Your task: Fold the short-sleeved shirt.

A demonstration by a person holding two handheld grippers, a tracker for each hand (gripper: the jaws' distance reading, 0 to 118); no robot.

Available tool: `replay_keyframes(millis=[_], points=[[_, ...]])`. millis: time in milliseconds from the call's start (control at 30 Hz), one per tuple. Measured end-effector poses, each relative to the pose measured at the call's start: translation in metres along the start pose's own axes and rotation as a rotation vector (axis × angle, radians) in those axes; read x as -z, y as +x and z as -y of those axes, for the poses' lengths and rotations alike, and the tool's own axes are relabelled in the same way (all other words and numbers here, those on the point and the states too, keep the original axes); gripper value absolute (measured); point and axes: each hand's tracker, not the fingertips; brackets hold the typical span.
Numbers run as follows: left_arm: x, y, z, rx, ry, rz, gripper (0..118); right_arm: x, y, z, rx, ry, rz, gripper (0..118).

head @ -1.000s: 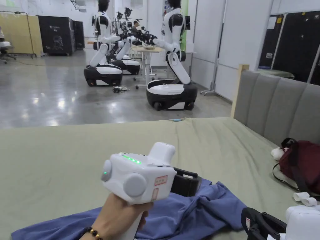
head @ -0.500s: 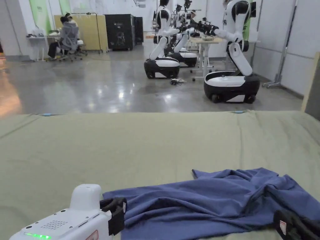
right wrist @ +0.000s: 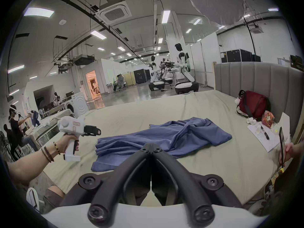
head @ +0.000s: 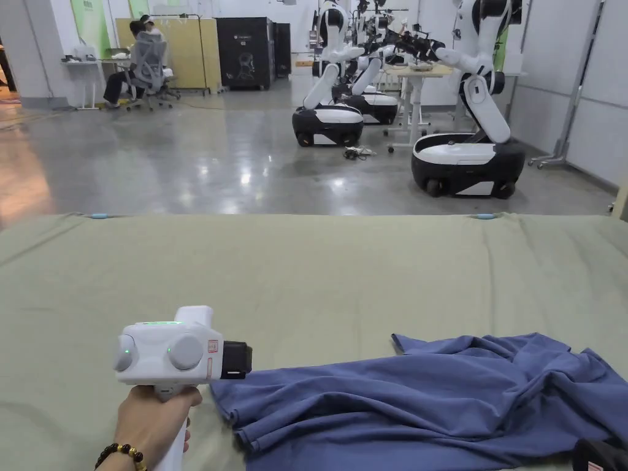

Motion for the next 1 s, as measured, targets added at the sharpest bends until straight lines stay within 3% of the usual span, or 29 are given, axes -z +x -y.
replay_keyframes(millis=[167,233,300,333,367,467,533,633,667,733,767,1000], points=[[0.038,0.012,0.005,0.075,-0.156,0.035,103,0.005,0.01,0.001,-0.005,-0.016,0.032,2],[0.04,0.024,0.017,0.169,-0.149,-0.021,91,0.009,0.015,0.001,-0.003,-0.023,0.049,2],[0.029,0.03,0.021,0.146,-0.083,-0.006,65,0.011,0.019,0.002,0.005,-0.029,0.056,2],[0.025,0.031,0.021,0.144,-0.055,-0.005,37,0.012,0.022,0.002,0.009,-0.035,0.062,2],[0.02,0.032,0.021,0.157,-0.006,-0.009,0,0.013,0.024,0.003,0.01,-0.041,0.068,2],[0.01,0.04,0.025,0.164,-0.02,0.039,0,0.017,0.035,0.003,-0.001,-0.065,0.095,2],[0.007,0.044,0.029,0.169,-0.034,0.044,0,0.029,0.056,-0.009,0.073,-0.064,0.128,2],[0.001,0.046,0.03,0.177,-0.031,0.042,0,0.07,0.097,-0.034,0.103,-0.092,0.198,9],[-0.001,0.046,0.03,0.161,-0.034,0.064,0,0.088,0.11,-0.041,0.093,-0.123,0.235,23],[-0.003,0.046,0.029,0.148,-0.036,0.077,0,0.132,0.145,-0.048,0.052,-0.219,0.309,70],[-0.004,0.048,0.03,0.151,-0.036,0.077,0,0.152,0.159,-0.048,0.012,-0.282,0.333,84],[0.001,0.052,0.029,0.191,-0.032,0.08,0,0.265,0.242,-0.028,-0.104,-0.584,0.367,84]])
